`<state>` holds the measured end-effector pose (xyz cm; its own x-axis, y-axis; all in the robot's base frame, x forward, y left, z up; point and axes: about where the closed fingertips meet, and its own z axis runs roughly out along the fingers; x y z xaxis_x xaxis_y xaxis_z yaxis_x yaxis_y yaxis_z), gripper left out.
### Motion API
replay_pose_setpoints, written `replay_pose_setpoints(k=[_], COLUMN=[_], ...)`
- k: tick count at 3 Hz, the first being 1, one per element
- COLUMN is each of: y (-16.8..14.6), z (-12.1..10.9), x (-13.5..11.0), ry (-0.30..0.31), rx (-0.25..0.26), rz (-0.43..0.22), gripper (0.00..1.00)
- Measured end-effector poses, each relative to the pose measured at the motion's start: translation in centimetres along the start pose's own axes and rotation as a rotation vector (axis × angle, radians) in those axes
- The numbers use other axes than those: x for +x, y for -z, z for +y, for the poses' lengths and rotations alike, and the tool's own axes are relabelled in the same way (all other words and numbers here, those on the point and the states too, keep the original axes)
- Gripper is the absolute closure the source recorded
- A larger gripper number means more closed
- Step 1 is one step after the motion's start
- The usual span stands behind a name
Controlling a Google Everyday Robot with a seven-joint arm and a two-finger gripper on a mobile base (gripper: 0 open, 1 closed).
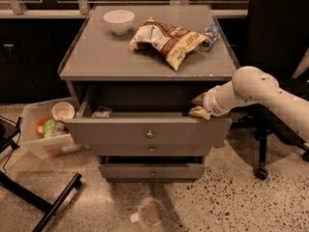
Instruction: Open top drawer
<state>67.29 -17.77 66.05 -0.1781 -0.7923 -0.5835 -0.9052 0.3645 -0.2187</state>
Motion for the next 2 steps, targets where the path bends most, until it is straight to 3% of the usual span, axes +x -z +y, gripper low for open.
replay_pose_setpoints(k=[1,2], y=[0.72,0.72], z=[0.88,0.89], x=[-0.03,-0.03], ry=[0.032,0.032], rx=[-0.043,-0.043], rz=[-0.016,-0.016], gripper=[0.00,0.00])
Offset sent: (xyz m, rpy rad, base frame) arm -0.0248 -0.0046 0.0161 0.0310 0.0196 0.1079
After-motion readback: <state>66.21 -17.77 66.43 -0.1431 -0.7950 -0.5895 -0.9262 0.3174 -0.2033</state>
